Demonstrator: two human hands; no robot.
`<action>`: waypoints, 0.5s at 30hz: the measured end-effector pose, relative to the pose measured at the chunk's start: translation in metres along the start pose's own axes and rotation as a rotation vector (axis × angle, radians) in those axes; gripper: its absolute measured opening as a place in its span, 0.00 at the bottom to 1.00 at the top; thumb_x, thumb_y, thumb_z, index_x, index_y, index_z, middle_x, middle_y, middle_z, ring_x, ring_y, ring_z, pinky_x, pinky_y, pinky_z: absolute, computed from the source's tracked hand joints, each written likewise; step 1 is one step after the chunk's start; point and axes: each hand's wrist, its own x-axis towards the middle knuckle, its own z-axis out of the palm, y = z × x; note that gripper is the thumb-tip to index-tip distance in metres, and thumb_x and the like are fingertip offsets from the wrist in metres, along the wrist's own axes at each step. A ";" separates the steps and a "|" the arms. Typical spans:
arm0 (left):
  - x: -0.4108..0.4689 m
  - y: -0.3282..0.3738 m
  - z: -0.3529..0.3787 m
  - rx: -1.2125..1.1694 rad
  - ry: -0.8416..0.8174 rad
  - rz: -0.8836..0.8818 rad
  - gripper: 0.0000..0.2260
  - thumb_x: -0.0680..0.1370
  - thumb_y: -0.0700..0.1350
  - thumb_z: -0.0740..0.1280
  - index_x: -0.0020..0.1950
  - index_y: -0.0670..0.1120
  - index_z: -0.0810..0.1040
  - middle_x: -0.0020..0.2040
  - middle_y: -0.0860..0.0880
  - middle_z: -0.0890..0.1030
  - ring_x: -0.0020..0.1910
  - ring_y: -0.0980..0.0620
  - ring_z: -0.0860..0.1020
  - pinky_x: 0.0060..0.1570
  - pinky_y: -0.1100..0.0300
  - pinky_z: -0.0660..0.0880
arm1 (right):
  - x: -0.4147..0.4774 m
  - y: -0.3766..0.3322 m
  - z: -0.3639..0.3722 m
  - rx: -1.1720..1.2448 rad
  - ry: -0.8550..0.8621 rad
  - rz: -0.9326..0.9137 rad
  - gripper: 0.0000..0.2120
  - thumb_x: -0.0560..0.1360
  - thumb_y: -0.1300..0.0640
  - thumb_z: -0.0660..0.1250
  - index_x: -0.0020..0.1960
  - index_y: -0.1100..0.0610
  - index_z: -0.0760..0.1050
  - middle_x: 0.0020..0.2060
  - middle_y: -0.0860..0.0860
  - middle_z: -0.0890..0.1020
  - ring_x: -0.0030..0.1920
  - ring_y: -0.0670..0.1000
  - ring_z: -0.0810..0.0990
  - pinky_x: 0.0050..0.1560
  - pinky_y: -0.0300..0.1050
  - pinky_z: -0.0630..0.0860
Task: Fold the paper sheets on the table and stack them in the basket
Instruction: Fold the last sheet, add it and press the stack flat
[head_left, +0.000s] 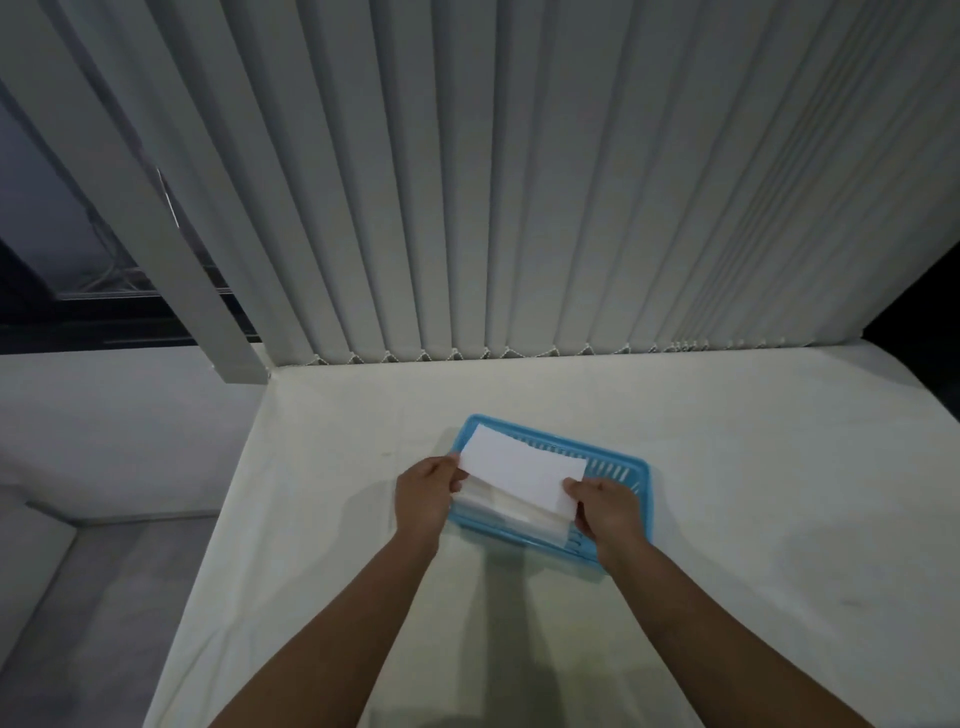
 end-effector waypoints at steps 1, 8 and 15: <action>0.001 -0.001 -0.005 0.082 0.037 0.049 0.10 0.76 0.48 0.66 0.39 0.45 0.82 0.39 0.48 0.83 0.41 0.49 0.79 0.47 0.55 0.75 | 0.001 0.003 -0.002 -0.026 0.015 -0.013 0.17 0.73 0.61 0.70 0.29 0.57 0.70 0.24 0.52 0.71 0.25 0.50 0.67 0.27 0.41 0.66; 0.032 -0.013 -0.012 0.430 -0.058 0.270 0.13 0.80 0.45 0.59 0.57 0.47 0.81 0.62 0.46 0.79 0.65 0.47 0.73 0.69 0.54 0.66 | 0.012 0.017 -0.008 -0.089 0.064 -0.044 0.10 0.74 0.60 0.69 0.34 0.56 0.76 0.34 0.53 0.78 0.35 0.50 0.75 0.40 0.45 0.71; 0.037 -0.026 -0.004 0.623 -0.162 0.118 0.19 0.83 0.48 0.50 0.73 0.53 0.66 0.78 0.44 0.57 0.75 0.42 0.55 0.74 0.53 0.54 | 0.009 0.021 -0.011 -0.088 0.103 -0.116 0.02 0.74 0.60 0.69 0.42 0.58 0.79 0.36 0.52 0.79 0.34 0.48 0.74 0.43 0.43 0.72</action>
